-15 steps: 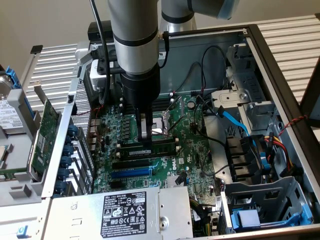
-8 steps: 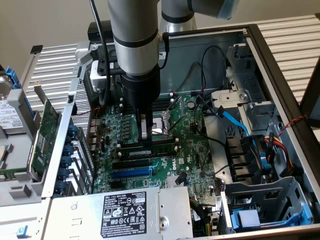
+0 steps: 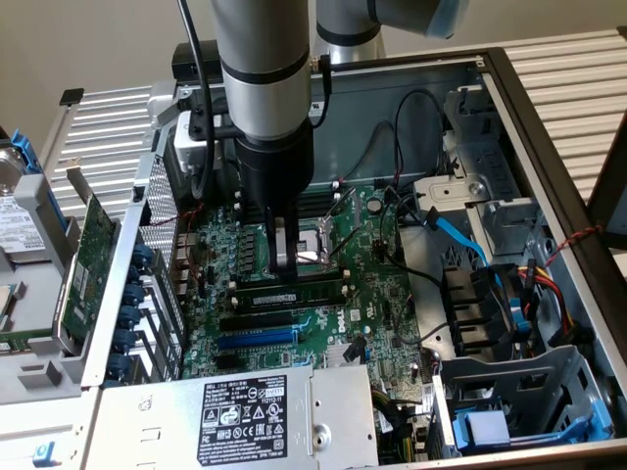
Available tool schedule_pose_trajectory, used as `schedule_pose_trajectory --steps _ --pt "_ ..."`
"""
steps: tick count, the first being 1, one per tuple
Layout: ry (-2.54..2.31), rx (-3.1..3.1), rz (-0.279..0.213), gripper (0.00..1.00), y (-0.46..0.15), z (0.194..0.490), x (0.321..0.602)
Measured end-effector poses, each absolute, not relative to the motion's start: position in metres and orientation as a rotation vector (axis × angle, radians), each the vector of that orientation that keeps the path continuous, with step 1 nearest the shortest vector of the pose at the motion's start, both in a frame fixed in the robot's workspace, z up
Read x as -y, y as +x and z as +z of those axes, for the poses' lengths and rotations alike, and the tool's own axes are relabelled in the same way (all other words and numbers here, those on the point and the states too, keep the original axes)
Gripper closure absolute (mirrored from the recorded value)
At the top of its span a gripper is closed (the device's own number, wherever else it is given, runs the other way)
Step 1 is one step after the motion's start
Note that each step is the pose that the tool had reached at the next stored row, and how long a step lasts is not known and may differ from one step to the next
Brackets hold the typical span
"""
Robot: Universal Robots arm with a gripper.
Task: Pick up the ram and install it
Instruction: 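Press down the ram until it locks into place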
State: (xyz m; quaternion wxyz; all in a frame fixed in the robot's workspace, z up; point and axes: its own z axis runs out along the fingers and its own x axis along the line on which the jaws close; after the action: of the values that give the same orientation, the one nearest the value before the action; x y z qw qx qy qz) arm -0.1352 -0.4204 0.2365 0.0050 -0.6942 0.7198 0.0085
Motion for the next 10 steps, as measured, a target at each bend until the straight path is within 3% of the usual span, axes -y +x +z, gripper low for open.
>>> schedule_pose_trajectory --steps 10 --pt "-2.173 -2.253 0.029 0.89 -0.1351 0.2455 0.4207"
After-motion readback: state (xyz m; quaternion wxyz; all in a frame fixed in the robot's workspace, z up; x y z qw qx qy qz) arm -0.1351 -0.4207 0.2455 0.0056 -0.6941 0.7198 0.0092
